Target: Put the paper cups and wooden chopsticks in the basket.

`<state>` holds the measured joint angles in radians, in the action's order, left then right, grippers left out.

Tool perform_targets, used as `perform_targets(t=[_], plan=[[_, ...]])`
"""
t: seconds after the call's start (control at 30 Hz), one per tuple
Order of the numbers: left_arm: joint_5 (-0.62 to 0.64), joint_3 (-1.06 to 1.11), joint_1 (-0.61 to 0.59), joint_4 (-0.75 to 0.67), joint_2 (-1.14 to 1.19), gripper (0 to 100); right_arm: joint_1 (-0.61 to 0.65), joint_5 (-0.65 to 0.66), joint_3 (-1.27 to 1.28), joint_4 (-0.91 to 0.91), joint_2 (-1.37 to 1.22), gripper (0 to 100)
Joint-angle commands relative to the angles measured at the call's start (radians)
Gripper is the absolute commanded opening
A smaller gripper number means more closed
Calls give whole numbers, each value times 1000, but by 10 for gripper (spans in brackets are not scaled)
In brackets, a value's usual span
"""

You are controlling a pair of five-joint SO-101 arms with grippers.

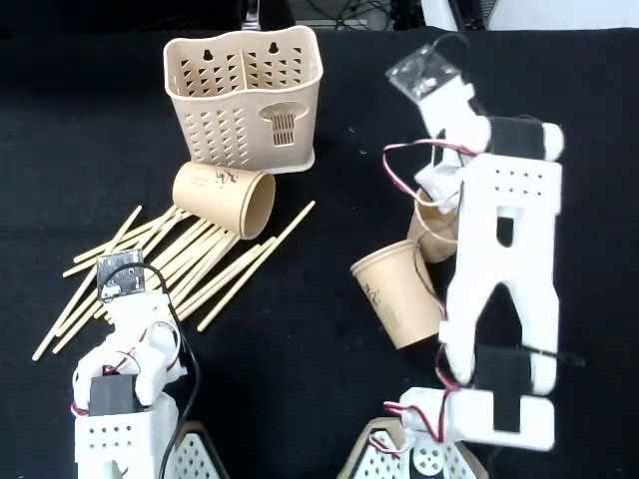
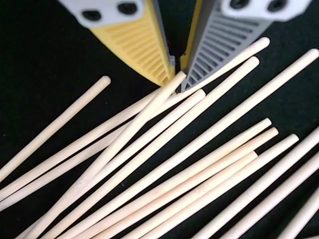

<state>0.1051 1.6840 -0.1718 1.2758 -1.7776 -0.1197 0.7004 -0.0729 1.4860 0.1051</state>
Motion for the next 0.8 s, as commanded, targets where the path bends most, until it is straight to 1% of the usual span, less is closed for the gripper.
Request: perform_targets(t=[0.0,0.1,0.2,0.27,0.37,0.47,0.53,0.6,0.67,0.77], plan=[[8,16,12,-21,-8,33,34,-110,-47,21,77,156],[8,16,12,-21,-8,33,91,-149,-48,112,77,156],[8,16,12,-21,-8,33,199,-135,-47,219,77,156],[8,16,12,-21,-8,33,290,-83,-33,259,77,155],[8,16,12,-21,-8,33,391,-6,36,239,76,155],[8,16,12,-21,-8,33,407,181,150,163,76,155],[8,16,12,-21,-8,33,391,324,213,144,76,155],[8,16,12,-21,-8,33,379,422,242,146,76,155],[8,16,12,-21,-8,33,368,457,245,147,76,155],[8,16,10,-21,-8,33,358,465,243,140,76,156]])
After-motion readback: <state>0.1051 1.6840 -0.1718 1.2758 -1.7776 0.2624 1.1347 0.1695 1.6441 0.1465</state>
